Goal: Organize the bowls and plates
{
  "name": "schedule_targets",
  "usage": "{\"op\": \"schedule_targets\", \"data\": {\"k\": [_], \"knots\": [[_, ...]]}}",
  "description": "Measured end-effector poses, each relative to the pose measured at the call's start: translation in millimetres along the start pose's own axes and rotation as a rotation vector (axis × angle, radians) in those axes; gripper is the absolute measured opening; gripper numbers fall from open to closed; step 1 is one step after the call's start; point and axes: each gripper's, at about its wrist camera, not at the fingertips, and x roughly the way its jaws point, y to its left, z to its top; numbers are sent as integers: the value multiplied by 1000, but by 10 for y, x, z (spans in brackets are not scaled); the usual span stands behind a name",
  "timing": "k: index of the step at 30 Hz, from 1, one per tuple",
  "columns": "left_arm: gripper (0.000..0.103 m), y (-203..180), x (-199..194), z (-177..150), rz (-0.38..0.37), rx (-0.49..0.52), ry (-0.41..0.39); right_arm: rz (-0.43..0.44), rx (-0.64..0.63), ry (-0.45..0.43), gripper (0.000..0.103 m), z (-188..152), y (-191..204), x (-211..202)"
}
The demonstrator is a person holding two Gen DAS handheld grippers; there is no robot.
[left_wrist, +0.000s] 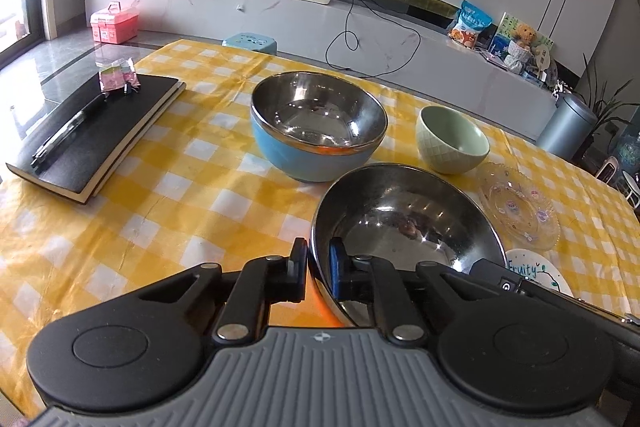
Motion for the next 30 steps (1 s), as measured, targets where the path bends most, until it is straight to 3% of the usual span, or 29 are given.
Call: {"op": "schedule_targets", "data": {"k": [11, 19, 30], "knots": [[12, 180, -417, -284, 33, -59, 61, 83, 26, 103, 10, -283, 19, -406], [12, 206, -477, -455, 39, -75, 103, 92, 60, 183, 10, -439, -74, -478], [12, 172, -488, -556, 50, -56, 144, 80, 69, 219, 10, -495, -128, -528]]}}
